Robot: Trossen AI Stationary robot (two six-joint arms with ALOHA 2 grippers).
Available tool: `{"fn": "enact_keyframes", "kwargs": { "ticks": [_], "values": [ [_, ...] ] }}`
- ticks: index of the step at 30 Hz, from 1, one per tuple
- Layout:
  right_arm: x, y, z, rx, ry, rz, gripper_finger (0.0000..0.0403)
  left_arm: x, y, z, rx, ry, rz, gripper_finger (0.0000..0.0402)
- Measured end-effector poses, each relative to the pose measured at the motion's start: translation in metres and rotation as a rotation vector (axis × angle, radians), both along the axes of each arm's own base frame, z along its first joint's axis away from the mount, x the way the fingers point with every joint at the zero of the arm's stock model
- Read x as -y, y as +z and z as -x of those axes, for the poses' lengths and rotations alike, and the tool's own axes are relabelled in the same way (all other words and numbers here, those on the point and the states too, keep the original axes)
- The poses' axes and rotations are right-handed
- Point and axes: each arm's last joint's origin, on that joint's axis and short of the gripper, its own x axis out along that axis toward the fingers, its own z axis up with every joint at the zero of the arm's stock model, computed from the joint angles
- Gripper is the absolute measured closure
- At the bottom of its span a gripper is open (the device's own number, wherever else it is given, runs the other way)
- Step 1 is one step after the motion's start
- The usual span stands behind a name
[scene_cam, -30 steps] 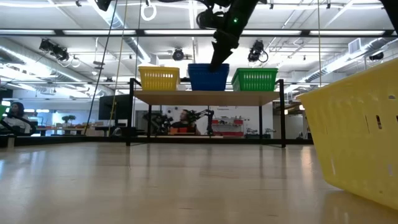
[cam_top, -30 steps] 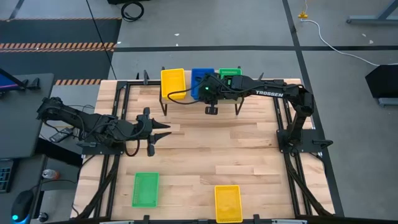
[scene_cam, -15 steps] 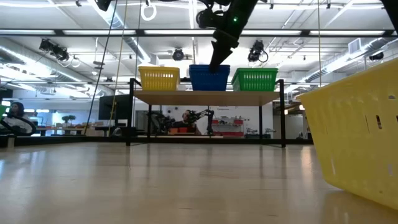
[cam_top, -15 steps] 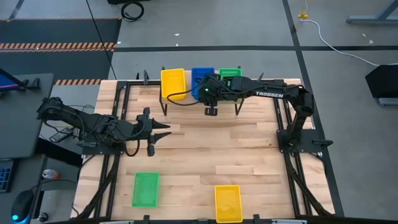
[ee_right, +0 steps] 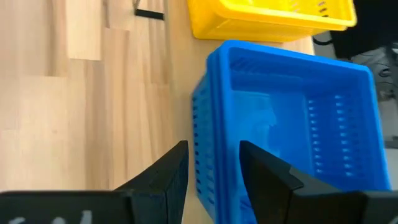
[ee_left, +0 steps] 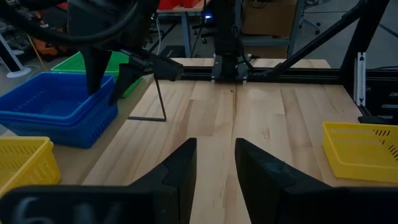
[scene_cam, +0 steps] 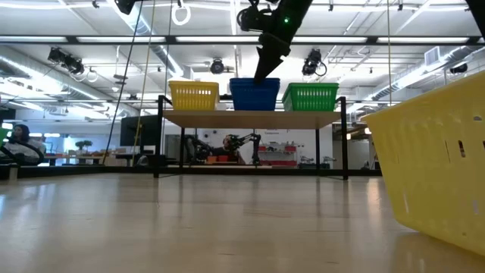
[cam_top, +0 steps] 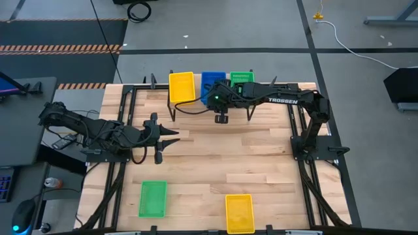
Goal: Stack baskets on shelf by color
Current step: Stack the blue basket on the other blue baskets on the shelf, then stack the yellow basket on the other yellow baskets on the shelf
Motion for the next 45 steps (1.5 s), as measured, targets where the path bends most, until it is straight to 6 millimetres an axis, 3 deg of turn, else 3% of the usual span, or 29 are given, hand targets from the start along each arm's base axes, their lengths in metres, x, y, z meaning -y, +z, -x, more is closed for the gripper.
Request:
{"fn": "enact_keyframes", "kwargs": {
  "ticks": [12,19,23,33,38,45],
  "values": [
    [-0.008,0.004,-0.001,-0.008,-0.008,0.058,0.0254,0.0,0.0,0.0,-0.001,-0.001,-0.003,0.0285],
    [-0.039,0.028,-0.006,0.065,0.047,0.048,0.0254,0.0,0.0,0.0,-0.003,-0.001,-0.004,0.0285],
    [-0.064,0.027,-0.003,0.046,0.057,-0.026,0.0254,0.0,0.0,0.0,-0.003,-0.001,-0.004,0.0285],
    [-0.141,-0.004,0.016,-0.113,0.038,-0.349,0.0254,0.0,0.0,0.0,-0.002,-0.001,-0.003,0.0285],
    [-0.182,-0.031,0.029,-0.191,0.062,-0.375,0.0254,0.0,0.0,0.0,0.0,0.001,0.004,0.0285],
    [-0.225,-0.069,0.048,-0.237,0.017,-0.454,0.0254,0.0,0.0,0.0,0.002,0.001,0.009,0.0285]
  ]
}}
